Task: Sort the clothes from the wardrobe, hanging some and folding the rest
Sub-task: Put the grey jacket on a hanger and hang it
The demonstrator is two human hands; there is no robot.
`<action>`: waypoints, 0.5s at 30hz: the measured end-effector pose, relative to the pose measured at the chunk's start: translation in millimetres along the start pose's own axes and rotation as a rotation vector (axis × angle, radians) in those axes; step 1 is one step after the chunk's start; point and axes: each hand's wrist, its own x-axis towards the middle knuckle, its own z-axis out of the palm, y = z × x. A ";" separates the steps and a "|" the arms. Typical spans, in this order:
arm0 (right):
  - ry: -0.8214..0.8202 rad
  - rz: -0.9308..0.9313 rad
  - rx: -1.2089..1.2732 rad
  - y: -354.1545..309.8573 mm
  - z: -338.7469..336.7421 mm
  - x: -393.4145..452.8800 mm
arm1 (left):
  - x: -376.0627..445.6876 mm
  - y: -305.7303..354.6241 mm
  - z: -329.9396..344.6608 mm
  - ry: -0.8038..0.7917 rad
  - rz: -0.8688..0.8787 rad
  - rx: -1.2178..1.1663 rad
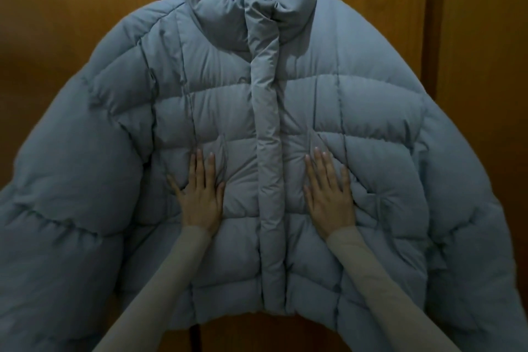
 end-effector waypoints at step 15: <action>0.341 0.305 0.706 75.7 -76.9 14.4 | 8.4 179.0 -80.5 0.257 0.250 -0.818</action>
